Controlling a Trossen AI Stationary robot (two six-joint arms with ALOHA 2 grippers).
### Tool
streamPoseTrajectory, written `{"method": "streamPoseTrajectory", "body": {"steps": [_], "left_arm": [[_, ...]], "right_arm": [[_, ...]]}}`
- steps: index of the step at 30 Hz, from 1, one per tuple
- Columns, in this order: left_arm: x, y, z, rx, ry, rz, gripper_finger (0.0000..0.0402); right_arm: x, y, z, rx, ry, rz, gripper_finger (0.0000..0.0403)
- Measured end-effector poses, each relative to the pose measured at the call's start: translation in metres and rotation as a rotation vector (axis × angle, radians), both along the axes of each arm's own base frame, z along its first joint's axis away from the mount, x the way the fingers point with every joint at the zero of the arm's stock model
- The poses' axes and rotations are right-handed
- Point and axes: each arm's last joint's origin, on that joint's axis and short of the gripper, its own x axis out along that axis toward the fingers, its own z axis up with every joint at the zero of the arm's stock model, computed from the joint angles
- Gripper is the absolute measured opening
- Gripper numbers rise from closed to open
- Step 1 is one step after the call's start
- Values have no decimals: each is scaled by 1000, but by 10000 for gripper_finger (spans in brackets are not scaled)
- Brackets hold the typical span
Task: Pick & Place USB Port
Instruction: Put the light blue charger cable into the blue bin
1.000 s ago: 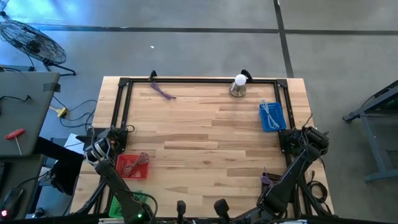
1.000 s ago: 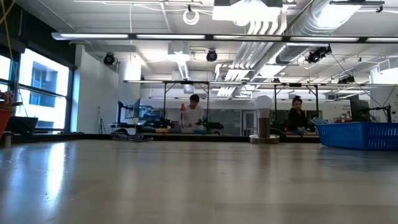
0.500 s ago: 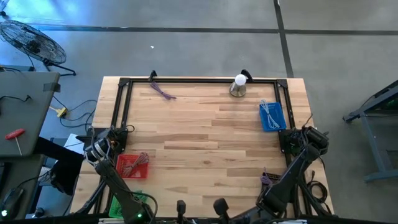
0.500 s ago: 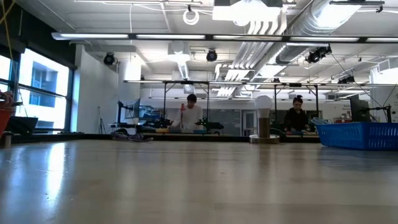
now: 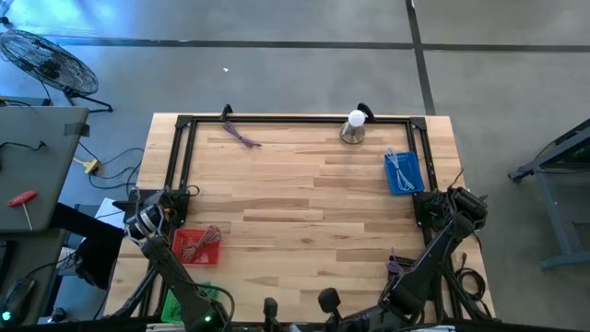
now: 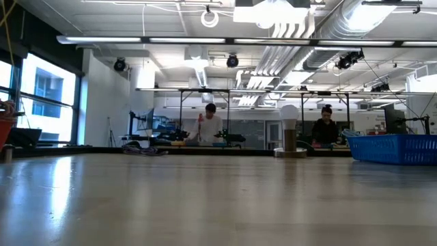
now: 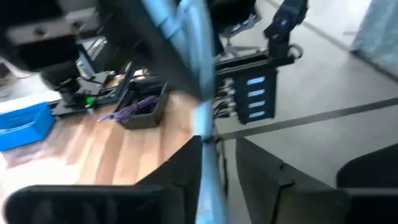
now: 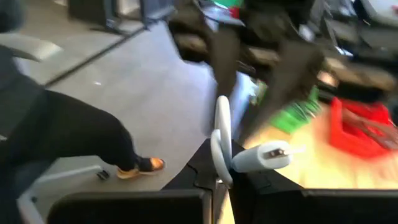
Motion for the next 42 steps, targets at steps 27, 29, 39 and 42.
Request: {"method": "streamPoseTrajectory", "body": {"steps": [27,29,39,42], "left_arm": [[3,10,4,225,-68,207,201],[4,15,4,273,-59,259,201],[20,76,12,452,52,479,202],[25,103,9,547,132,539,202]], "right_arm": [[-81,-155,56,-210,312,-891,7],[-87,-175,66,-198,315,-954,7],[-118,-272,77,-4,337,-1263,7],[-135,-298,63,44,393,-1369,7]]}}
